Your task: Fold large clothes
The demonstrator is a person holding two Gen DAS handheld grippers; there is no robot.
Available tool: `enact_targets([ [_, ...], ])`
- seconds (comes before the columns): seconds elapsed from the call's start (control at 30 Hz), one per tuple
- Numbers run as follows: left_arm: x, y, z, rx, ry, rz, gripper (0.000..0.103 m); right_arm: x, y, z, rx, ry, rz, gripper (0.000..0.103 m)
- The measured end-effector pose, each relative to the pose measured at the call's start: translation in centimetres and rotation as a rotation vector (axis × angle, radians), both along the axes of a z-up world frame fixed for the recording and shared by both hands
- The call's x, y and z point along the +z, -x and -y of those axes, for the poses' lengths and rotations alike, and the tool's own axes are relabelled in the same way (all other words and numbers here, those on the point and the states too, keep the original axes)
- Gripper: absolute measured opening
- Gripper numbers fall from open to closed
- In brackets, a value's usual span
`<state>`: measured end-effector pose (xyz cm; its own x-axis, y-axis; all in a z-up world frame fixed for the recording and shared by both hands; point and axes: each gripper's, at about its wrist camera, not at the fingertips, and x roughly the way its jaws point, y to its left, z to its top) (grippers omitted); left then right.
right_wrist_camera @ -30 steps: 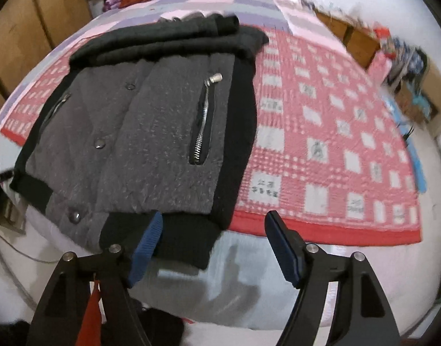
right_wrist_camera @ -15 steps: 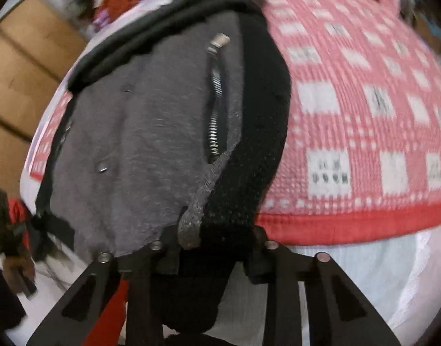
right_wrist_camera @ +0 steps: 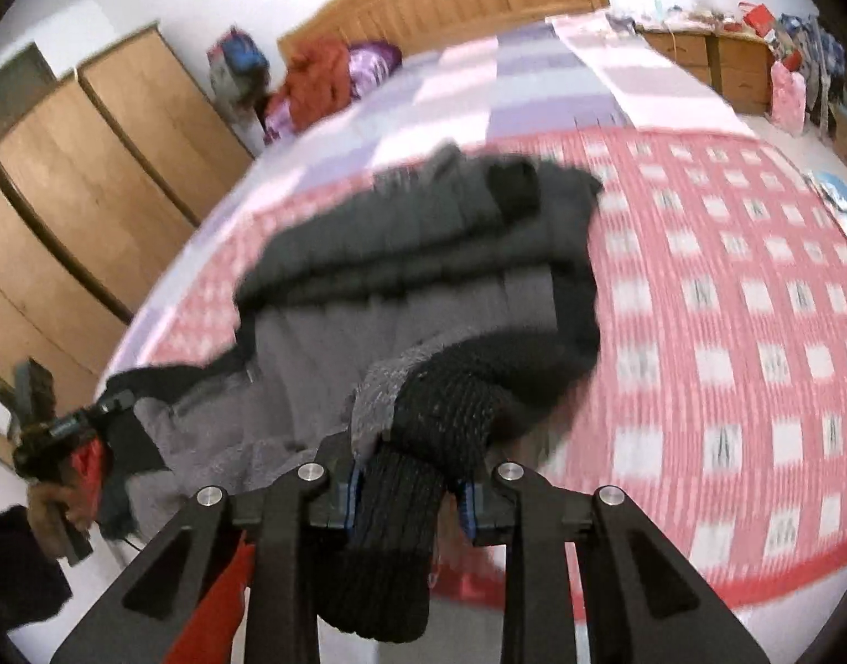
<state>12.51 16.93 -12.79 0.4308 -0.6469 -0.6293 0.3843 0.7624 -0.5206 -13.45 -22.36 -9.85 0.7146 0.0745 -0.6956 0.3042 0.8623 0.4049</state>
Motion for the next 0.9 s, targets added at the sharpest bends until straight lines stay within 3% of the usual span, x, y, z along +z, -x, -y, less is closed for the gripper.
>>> enact_targets([
  [0.27,3.4,-10.1,6.0,0.053,0.028,0.044,0.025,3.5,-9.9,8.2,-0.054,-0.120,0.110,0.026],
  [0.37,3.3,-14.3,8.0,0.088,0.030,0.038,0.025,3.8,-14.0,11.5,-0.091,-0.175,0.122,0.026],
  [0.5,2.1,-20.0,10.6,0.118,0.005,0.007,0.025,3.7,-19.4,14.7,-0.136,-0.174,0.111,0.026],
  [0.7,-2.2,-27.0,15.6,0.106,-0.113,-0.067,0.026,0.0,-27.4,18.9,-0.235,-0.193,0.019,0.027],
  [0.87,-7.4,-30.5,18.8,0.071,-0.221,-0.164,0.037,-6.9,-31.4,22.1,-0.323,-0.284,-0.123,0.029],
  [0.9,-8.1,-30.8,19.2,0.058,-0.228,-0.177,0.038,-8.1,-31.6,22.5,-0.334,-0.305,-0.142,0.033],
])
